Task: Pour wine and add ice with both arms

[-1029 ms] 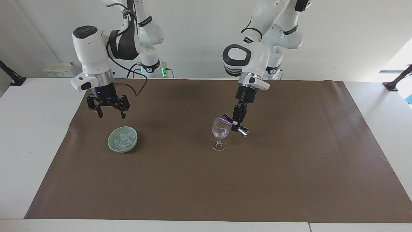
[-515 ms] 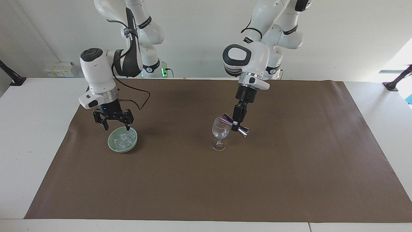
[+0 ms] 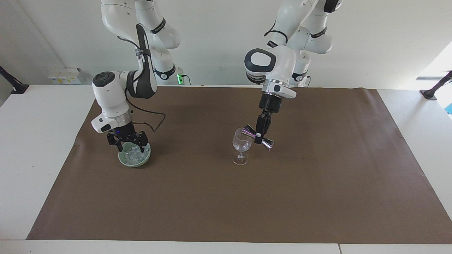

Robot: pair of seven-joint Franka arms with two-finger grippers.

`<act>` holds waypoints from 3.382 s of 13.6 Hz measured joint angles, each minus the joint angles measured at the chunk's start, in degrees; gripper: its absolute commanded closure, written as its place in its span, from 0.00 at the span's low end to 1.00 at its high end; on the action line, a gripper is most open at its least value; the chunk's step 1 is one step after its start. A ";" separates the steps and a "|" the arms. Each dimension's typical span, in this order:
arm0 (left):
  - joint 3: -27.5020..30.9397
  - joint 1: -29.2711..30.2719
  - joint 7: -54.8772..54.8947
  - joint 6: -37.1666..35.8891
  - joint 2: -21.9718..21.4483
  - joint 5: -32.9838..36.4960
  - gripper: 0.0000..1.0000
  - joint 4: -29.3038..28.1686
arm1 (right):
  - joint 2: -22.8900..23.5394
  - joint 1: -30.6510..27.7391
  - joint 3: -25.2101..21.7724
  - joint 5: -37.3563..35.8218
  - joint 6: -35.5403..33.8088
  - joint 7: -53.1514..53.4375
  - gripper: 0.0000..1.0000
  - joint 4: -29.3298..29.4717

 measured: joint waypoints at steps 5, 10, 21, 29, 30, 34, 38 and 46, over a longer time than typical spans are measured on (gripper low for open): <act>-0.11 2.45 -0.51 0.12 -3.22 -13.31 1.00 0.36 | 0.28 0.00 0.02 0.00 0.46 0.00 0.83 -1.99; -0.39 5.60 -15.56 -0.92 -6.26 -19.07 1.00 0.36 | -0.32 0.05 0.09 0.00 0.41 -0.07 1.00 -2.49; -0.31 13.12 -35.80 -12.33 -9.26 -23.72 1.00 -5.83 | -4.67 0.08 0.21 0.00 -3.36 -0.07 1.00 -1.99; 0.03 21.98 -39.89 -26.94 -12.76 -23.92 1.00 -14.29 | -10.54 5.20 0.75 0.12 -8.30 2.59 1.00 2.06; 0.07 23.34 -40.61 -29.51 -12.94 -23.92 1.00 -15.45 | -10.85 7.24 0.79 0.14 -8.52 5.68 1.00 2.84; 0.33 27.71 -41.99 -36.65 -13.01 -23.92 1.00 -19.00 | -11.00 15.68 1.07 1.28 -8.54 22.98 1.00 4.50; 0.49 31.39 -42.06 -42.54 -13.21 -23.13 1.00 -22.13 | -10.49 21.73 1.29 10.38 -6.34 35.04 1.00 6.80; 0.75 37.58 -43.56 -51.03 -13.68 -12.95 1.00 -25.41 | -5.59 31.70 1.37 18.83 -0.29 54.45 1.00 12.44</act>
